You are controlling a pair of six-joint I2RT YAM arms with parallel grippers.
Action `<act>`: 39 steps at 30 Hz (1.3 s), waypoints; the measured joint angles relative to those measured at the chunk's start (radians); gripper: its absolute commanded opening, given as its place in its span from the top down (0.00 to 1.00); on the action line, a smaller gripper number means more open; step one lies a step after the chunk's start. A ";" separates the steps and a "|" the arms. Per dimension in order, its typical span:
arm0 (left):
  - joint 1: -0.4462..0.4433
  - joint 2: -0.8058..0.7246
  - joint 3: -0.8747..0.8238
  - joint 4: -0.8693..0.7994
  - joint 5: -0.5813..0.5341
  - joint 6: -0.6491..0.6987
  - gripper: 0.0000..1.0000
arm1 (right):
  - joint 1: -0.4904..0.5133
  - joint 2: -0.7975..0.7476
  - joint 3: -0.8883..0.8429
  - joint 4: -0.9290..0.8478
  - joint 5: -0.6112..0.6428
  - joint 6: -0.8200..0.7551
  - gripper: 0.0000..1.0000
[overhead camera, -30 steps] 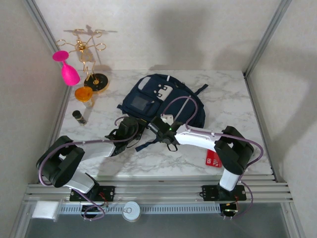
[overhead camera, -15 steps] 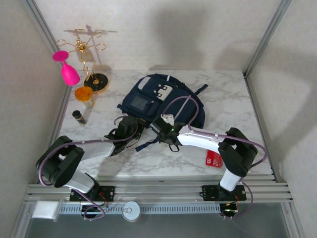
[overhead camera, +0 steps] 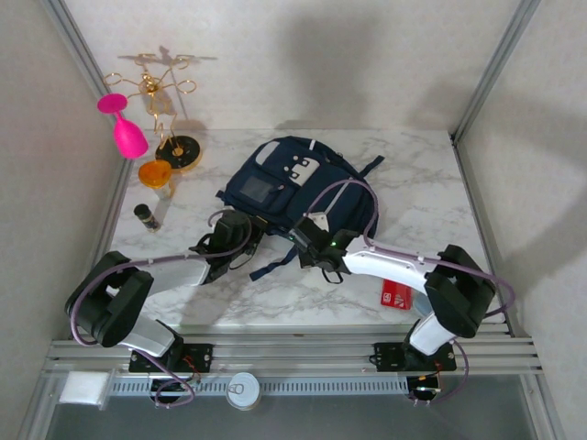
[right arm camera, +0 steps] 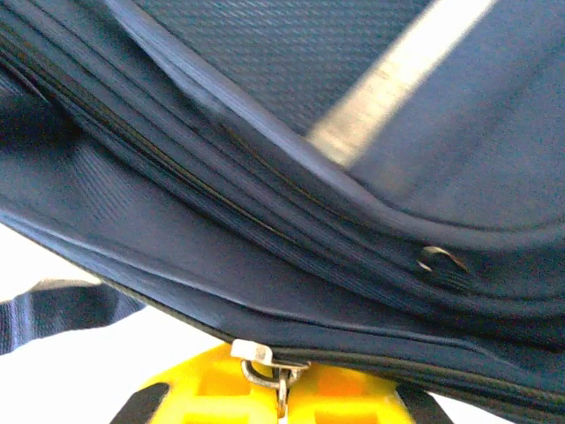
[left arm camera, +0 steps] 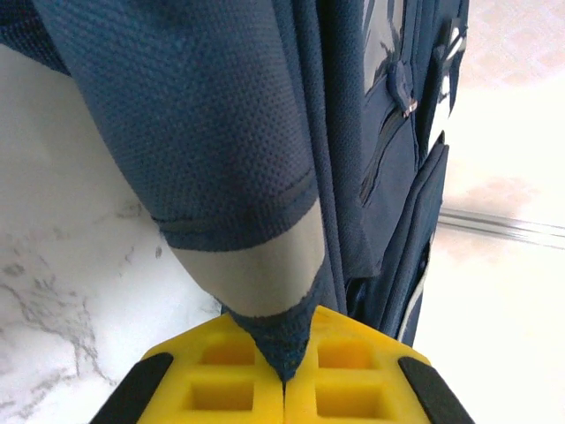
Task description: Pack the student bag
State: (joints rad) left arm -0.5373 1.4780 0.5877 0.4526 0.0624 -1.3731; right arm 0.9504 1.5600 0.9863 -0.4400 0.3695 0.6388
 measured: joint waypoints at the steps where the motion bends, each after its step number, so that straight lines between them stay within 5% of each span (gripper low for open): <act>1: 0.023 0.000 0.012 -0.016 0.018 0.020 1.00 | -0.006 -0.021 -0.019 0.000 -0.008 0.000 1.00; 8: 0.172 0.074 0.113 -0.085 0.128 0.169 0.96 | -0.015 -0.103 -0.080 0.024 -0.083 -0.034 1.00; 13: 0.185 0.075 0.123 -0.082 0.166 0.232 0.53 | -0.014 -0.102 -0.079 0.052 -0.162 -0.053 1.00; 17: 0.105 -0.067 0.014 -0.068 0.126 0.185 0.35 | -0.014 -0.097 -0.079 0.063 -0.199 -0.056 1.00; 23: -0.159 -0.190 -0.138 0.037 0.031 -0.051 0.27 | -0.014 -0.083 -0.081 0.089 -0.214 -0.064 1.00; 28: -0.272 -0.054 -0.121 0.111 -0.034 -0.213 0.29 | -0.014 -0.083 -0.095 0.109 -0.214 -0.068 1.00; 33: -0.291 0.104 -0.019 0.151 -0.079 -0.307 0.47 | -0.014 -0.083 -0.108 0.133 -0.214 -0.075 1.00; 39: -0.293 0.182 0.036 0.160 -0.123 -0.341 0.92 | -0.014 -0.083 -0.117 0.140 -0.212 -0.077 1.00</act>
State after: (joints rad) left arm -0.8299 1.6596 0.6235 0.6125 -0.0608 -1.7142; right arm 0.9363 1.4769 0.8692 -0.2996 0.1574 0.5617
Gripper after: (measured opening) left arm 0.212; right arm 0.063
